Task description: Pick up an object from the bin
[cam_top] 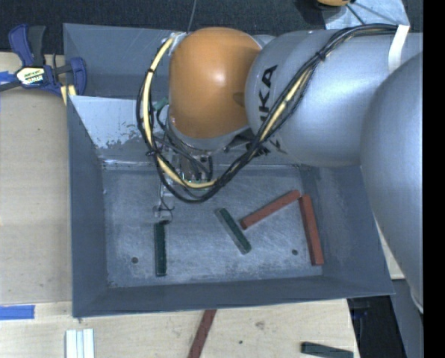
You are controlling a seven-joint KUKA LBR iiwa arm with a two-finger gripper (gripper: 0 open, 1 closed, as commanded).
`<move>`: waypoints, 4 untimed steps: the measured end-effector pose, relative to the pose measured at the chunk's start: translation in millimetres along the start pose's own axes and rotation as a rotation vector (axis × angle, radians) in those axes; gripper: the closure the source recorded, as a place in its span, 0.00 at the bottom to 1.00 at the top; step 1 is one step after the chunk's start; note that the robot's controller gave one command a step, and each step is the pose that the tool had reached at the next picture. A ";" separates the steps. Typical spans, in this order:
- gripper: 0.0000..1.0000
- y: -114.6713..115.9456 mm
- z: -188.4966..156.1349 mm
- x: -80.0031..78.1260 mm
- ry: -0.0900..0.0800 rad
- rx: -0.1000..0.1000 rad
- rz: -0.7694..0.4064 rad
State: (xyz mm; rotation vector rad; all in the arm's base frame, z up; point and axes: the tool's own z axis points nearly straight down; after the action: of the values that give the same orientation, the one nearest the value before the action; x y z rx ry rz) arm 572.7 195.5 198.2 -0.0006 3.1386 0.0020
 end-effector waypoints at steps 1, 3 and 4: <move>0.00 -7.8 40.3 15.5 -0.004 -0.001 -0.087; 0.00 -42.2 120.3 23.4 0.002 0.000 -0.436; 1.00 -22.3 126.9 53.9 0.000 -0.001 -0.829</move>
Offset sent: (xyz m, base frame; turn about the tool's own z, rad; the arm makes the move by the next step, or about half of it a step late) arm -0.0138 -0.0182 -0.1282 -0.4688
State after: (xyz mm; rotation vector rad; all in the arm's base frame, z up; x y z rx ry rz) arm 519.2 173.3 71.1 -1.2648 2.8723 0.0018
